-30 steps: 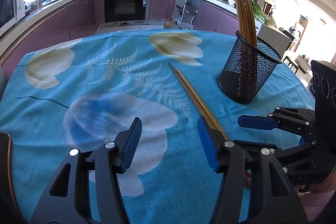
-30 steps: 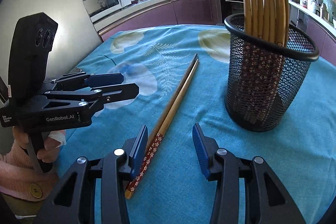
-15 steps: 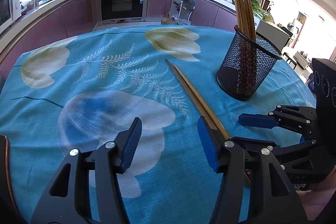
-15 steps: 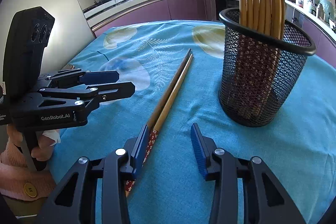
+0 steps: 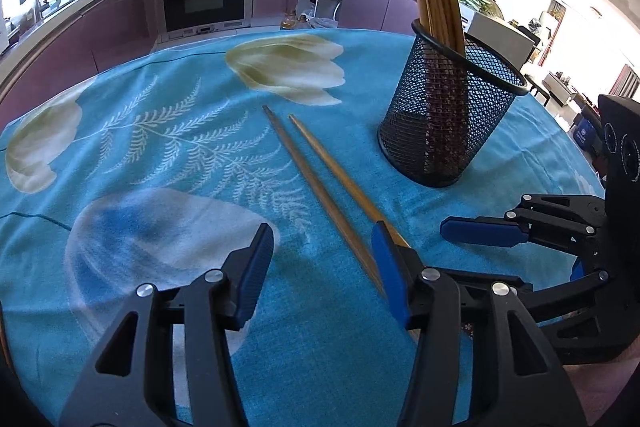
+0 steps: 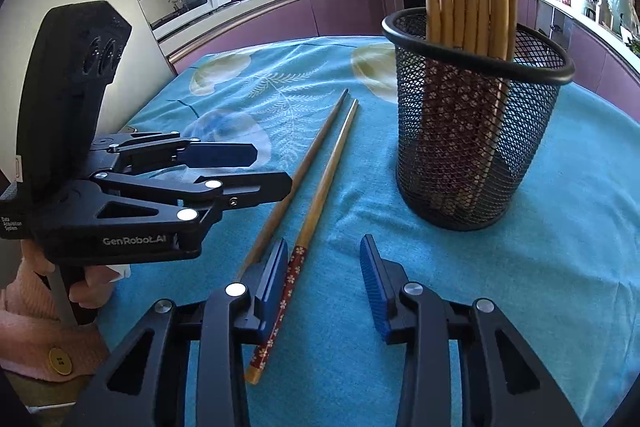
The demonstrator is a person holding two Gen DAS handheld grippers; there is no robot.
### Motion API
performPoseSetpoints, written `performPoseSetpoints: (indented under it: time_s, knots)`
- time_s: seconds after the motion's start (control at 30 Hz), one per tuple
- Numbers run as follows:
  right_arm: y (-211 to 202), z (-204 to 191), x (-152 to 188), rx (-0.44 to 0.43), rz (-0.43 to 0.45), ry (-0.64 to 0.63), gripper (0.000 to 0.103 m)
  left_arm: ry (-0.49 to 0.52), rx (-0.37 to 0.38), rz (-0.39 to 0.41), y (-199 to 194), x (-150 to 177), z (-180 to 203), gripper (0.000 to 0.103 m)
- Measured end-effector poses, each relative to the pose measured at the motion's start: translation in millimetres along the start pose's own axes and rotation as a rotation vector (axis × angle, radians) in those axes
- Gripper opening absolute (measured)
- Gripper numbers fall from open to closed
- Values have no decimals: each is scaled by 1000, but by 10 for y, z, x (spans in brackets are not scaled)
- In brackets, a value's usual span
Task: Organize utensils
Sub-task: 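Close the left tool on a chopstick while the right tool grasps the other chopstick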
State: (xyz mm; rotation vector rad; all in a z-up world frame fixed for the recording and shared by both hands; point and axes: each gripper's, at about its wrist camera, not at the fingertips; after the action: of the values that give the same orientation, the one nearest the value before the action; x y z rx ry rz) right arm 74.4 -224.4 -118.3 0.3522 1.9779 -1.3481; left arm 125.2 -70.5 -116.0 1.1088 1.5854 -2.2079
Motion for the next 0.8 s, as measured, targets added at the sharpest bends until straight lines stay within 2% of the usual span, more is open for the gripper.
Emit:
performPoseSetpoints:
  time_s: [0.23, 0.37, 0.43, 0.5, 0.67, 0.8]
  knots:
    - [-8, 28, 1, -9, 2, 3, 36, 17, -11, -29, 69, -22, 40, 41]
    - [-14, 31, 3, -9, 2, 3, 36, 18, 0, -35, 31, -7, 38, 29]
    - [-10, 41, -3, -9, 2, 0, 36, 16, -1, -34, 7, 14, 32, 27]
    - [-9, 37, -13, -9, 2, 2, 35, 11, 0, -38, -22, 29, 25, 20]
    - [36, 30, -53, -3, 3, 1, 35, 11, -3, -42, -64, 67, 23, 19]
    - [103, 15, -107, 1, 0, 2, 29, 7, 9, -47, -54, 69, 12, 19]
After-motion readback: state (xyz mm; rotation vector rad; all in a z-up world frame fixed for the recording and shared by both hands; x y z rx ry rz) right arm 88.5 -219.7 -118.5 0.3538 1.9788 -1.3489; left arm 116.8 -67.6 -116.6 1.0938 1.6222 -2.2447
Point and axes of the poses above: each gripper's, at about its wrist camera, not at the fingertips, and y roughly the way its jaws point, z to its right, x to its underside, and after that the axes turned 4 degrees about z, right-handed
